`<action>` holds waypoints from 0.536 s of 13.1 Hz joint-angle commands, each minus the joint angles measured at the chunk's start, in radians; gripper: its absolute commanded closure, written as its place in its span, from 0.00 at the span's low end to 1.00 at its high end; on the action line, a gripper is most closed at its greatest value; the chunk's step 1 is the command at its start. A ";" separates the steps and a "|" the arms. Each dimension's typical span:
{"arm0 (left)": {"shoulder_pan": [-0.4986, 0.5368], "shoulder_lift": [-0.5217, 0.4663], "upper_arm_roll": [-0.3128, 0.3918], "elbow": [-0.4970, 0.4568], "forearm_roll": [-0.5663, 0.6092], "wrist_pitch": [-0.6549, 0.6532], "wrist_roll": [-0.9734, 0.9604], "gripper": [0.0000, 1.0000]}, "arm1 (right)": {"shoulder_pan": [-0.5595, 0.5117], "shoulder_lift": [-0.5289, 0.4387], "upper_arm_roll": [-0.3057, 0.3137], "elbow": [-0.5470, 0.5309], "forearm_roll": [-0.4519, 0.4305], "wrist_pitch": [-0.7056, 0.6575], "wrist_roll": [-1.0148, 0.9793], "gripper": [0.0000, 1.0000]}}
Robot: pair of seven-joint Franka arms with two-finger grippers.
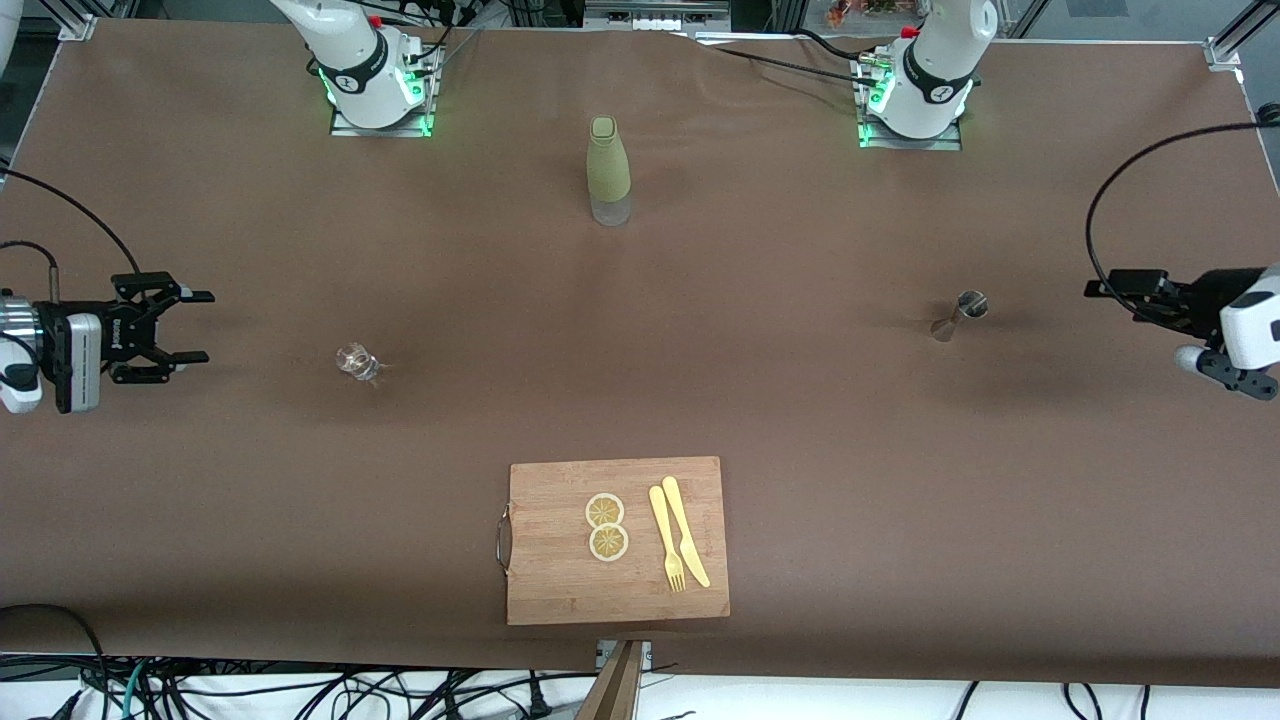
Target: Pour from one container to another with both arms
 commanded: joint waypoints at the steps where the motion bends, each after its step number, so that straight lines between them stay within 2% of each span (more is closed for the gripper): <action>1: -0.079 -0.103 -0.023 -0.032 0.061 -0.051 -0.222 0.00 | 0.051 -0.097 0.003 -0.028 -0.110 0.004 0.198 0.00; 5: -0.176 -0.221 -0.025 -0.018 0.104 -0.094 -0.249 0.00 | 0.166 -0.218 0.003 -0.029 -0.320 -0.001 0.619 0.00; 7: -0.176 -0.230 -0.025 -0.015 0.101 -0.088 -0.234 0.00 | 0.192 -0.264 0.006 -0.052 -0.352 0.007 0.888 0.00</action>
